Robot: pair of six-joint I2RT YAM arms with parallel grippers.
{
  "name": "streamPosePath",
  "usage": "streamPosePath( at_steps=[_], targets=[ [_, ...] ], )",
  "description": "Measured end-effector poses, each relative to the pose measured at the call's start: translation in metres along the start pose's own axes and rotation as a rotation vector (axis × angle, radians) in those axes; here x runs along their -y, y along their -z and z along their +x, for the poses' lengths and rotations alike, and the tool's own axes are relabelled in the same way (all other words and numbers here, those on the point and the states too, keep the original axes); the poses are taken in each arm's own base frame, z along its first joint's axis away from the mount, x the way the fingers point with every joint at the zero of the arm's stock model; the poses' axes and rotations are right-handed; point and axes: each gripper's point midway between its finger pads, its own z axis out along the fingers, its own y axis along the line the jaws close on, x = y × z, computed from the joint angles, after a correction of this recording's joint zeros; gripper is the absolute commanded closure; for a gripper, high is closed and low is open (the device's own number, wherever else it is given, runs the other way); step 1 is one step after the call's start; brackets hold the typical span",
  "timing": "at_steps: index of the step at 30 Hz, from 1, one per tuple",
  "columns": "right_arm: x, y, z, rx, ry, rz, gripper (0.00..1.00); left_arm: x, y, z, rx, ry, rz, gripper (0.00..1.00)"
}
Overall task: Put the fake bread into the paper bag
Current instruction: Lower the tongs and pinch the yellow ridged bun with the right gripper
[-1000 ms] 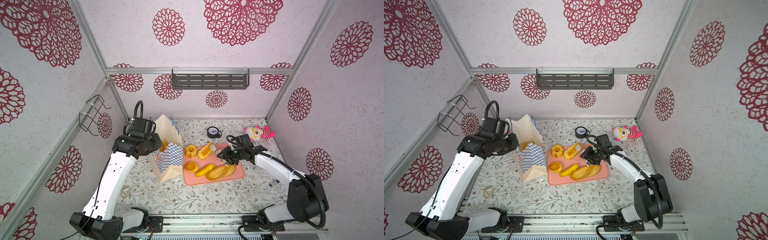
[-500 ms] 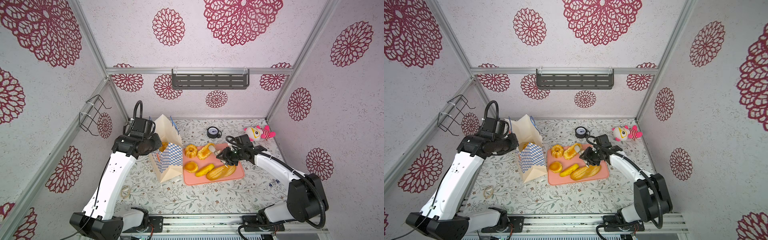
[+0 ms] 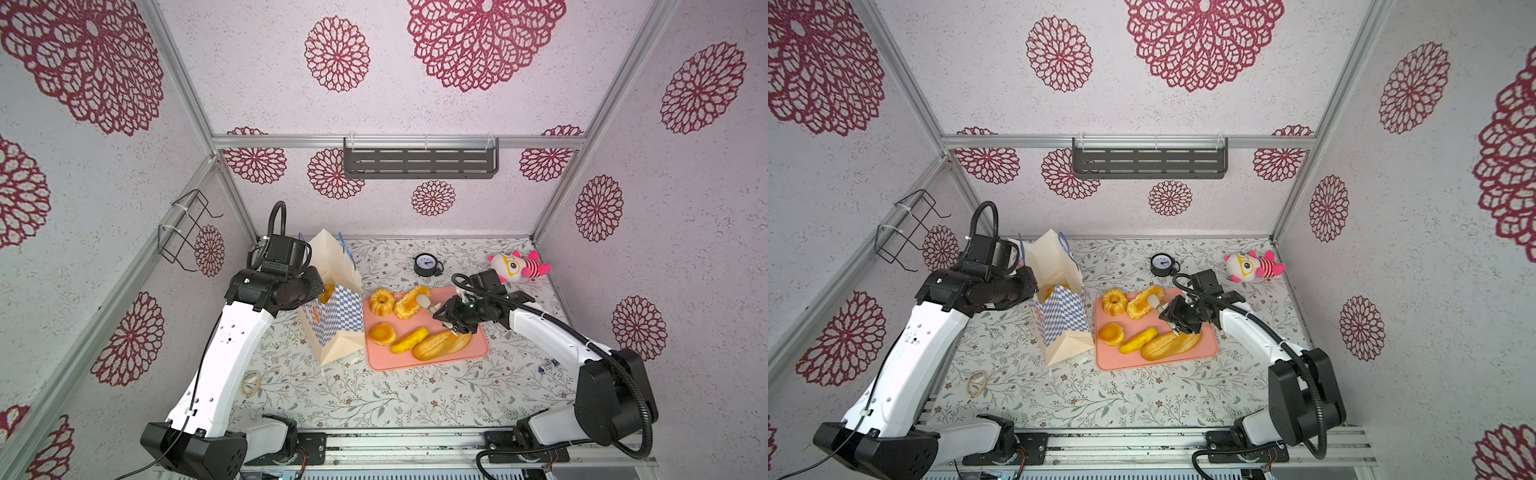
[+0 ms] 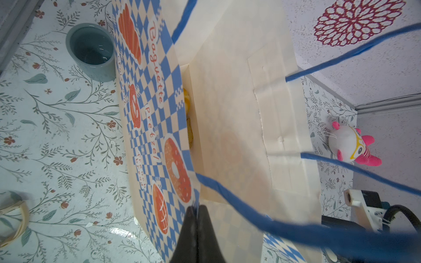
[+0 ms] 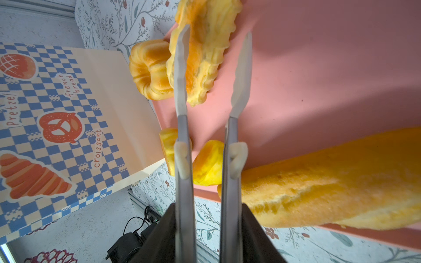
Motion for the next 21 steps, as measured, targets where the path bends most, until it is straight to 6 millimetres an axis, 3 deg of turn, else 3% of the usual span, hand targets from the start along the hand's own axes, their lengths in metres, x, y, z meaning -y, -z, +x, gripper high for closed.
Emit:
streamPosePath(
  at_steps=[12,21],
  targets=[
    [-0.005,-0.011,-0.008,-0.008,-0.003,-0.021,0.64,0.0,0.0,0.0,0.001,0.001,-0.001,1.0],
    [-0.007,-0.011,-0.01,0.001,-0.012,-0.031,0.93,-0.001,0.0,-0.001,0.004,0.002,-0.004,1.0]
  ],
)
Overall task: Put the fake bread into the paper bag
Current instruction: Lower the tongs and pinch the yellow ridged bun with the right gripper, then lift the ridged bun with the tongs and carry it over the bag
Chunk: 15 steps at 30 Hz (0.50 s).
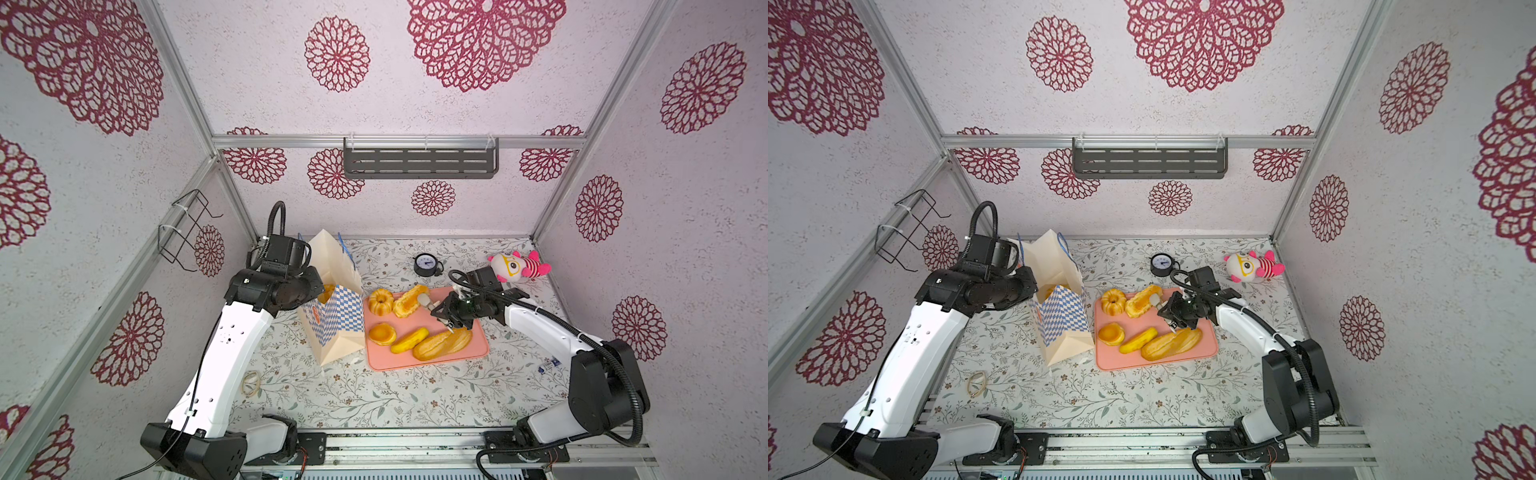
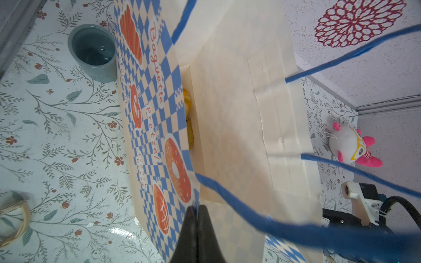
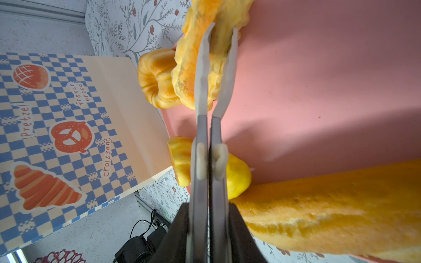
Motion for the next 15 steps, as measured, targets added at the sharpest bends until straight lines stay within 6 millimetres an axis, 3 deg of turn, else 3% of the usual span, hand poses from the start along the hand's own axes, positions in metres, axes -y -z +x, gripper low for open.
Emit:
streamPosePath(
  at_steps=[3,7,15],
  targets=[
    [-0.001,0.001,0.0,0.002,0.0,-0.001,1.0,0.0,0.0,0.0,0.0,0.0,-0.001,1.0],
    [-0.003,0.008,0.002,0.01,0.003,-0.001,1.0,0.0,0.0,0.0,0.002,0.0,-0.001,1.0],
    [-0.022,0.039,0.003,0.068,0.035,-0.025,1.0,0.001,0.002,-0.004,0.009,0.002,0.002,1.0]
  ],
)
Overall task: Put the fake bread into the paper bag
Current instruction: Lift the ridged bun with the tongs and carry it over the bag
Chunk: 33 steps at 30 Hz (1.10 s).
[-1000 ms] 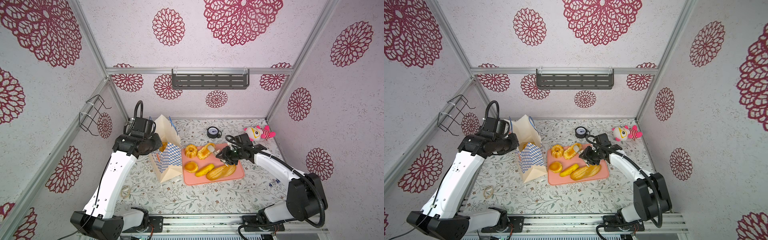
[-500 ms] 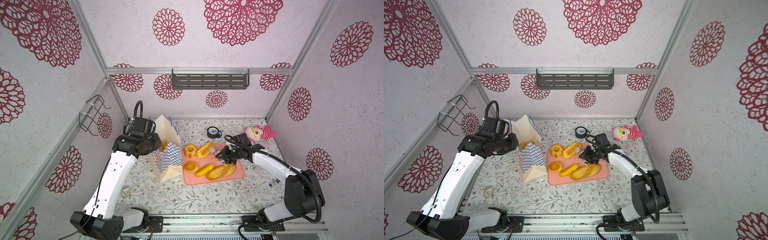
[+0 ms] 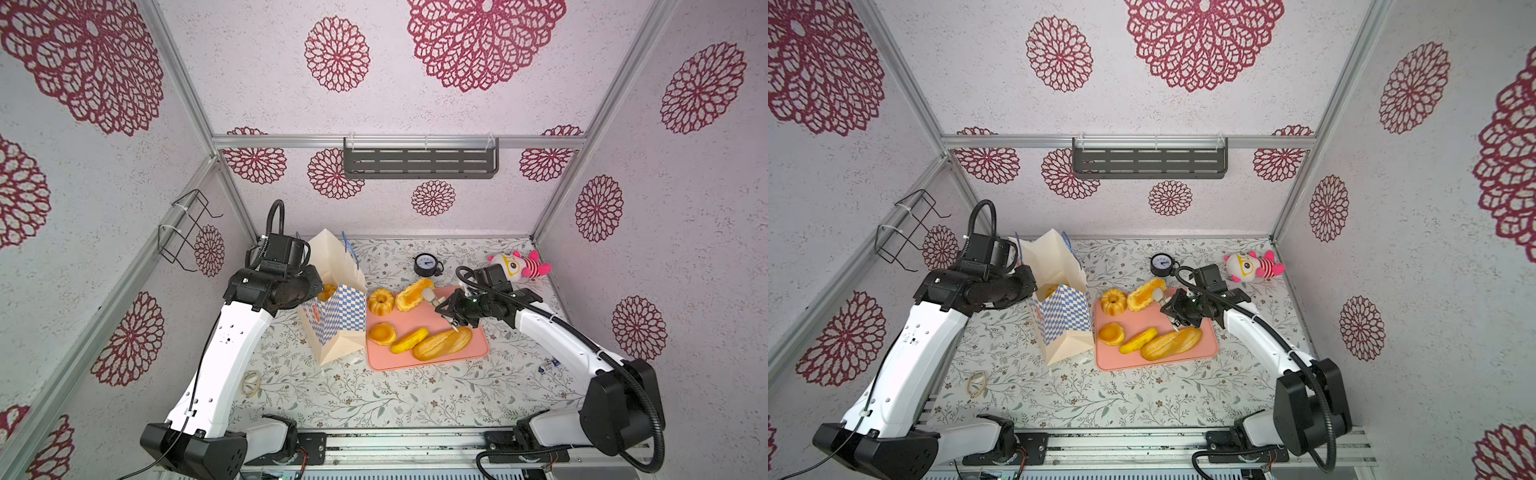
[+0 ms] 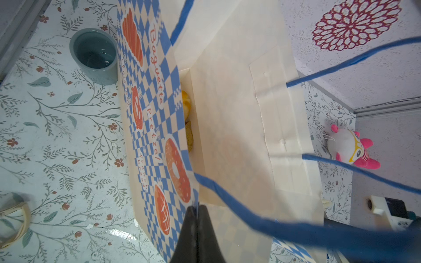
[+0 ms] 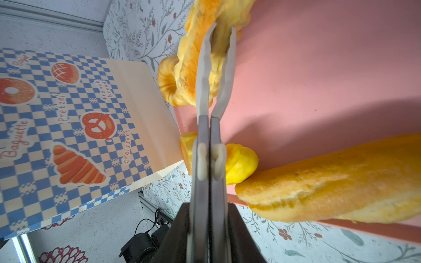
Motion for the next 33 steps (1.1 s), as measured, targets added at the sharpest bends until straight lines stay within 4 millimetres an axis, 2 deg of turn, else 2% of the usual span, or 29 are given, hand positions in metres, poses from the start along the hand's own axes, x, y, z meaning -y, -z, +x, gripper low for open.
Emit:
streamPosePath(
  at_steps=[7,11,17,22,27,30,33],
  targets=[
    [-0.023,0.031,-0.007,0.069,0.047,-0.015,1.0,0.0,-0.003,0.0,-0.006,0.001,-0.002,1.0],
    [-0.048,0.052,-0.018,0.116,0.079,-0.055,1.0,0.002,-0.003,-0.001,-0.003,0.002,0.004,1.0],
    [-0.109,0.092,-0.033,0.207,0.175,-0.173,1.0,0.003,-0.002,-0.002,-0.003,0.003,0.009,1.0],
    [-0.176,0.122,-0.024,0.247,0.297,-0.31,1.0,0.004,-0.003,-0.002,-0.004,0.006,0.01,1.0],
    [-0.24,0.128,-0.004,0.231,0.429,-0.416,1.0,0.005,-0.002,-0.003,-0.001,0.008,0.014,1.0],
    [-0.265,0.122,0.005,0.214,0.482,-0.444,1.0,0.005,-0.002,-0.003,-0.001,0.011,0.016,1.0],
    [-0.281,0.112,0.01,0.203,0.523,-0.438,1.0,0.005,-0.002,-0.003,0.0,0.012,0.017,1.0]
  ],
)
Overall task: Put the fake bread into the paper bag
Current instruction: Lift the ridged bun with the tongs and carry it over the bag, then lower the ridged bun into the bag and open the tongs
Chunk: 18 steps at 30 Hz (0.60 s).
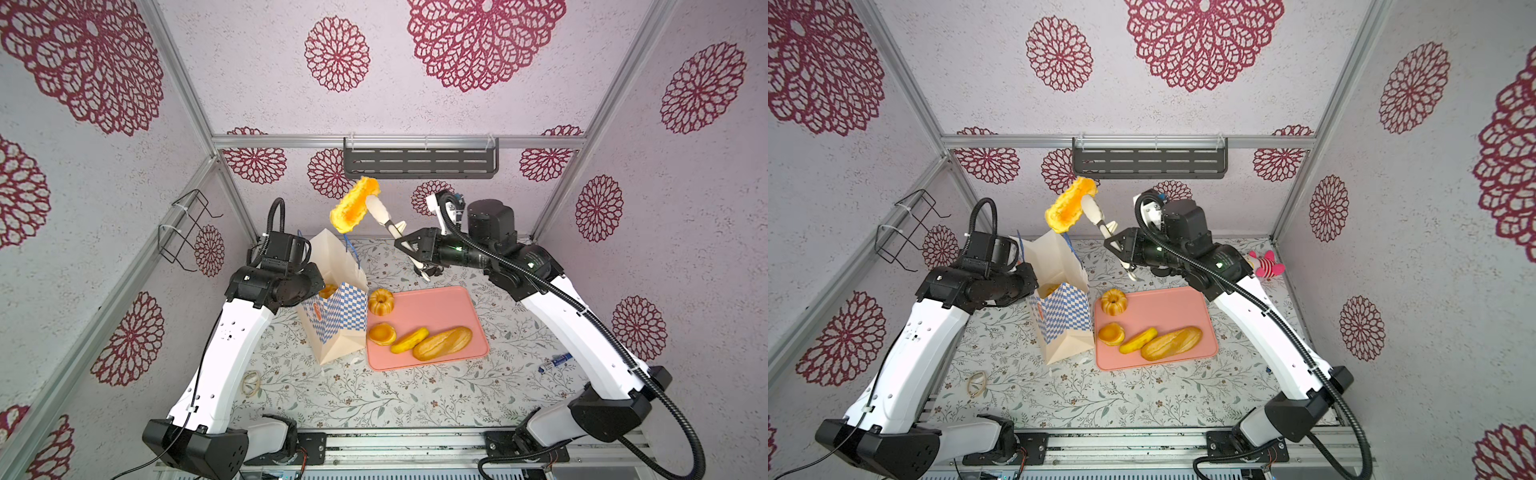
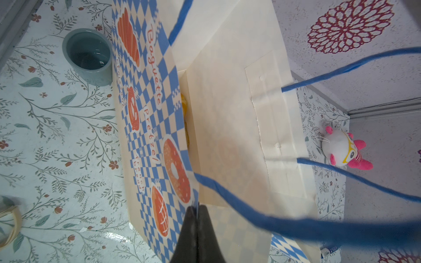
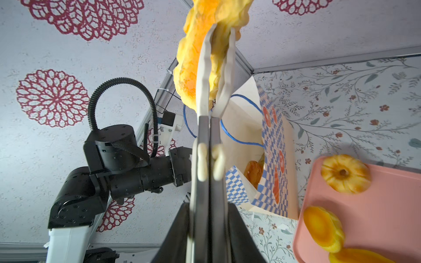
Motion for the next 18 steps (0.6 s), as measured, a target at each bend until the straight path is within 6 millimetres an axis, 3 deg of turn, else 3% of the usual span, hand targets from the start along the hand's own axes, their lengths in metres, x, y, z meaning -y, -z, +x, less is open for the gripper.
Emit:
streamPosePath(
  at_steps=[7,18],
  targets=[
    [0.001,-0.026,0.011,-0.058,0.066,0.076,1.0,0.0,0.0,0.0,0.0,0.003,0.0,1.0],
    [0.018,-0.042,0.044,-0.176,0.195,0.223,1.0,0.0,0.0,0.0,0.001,0.006,-0.001,1.0]
  ],
)
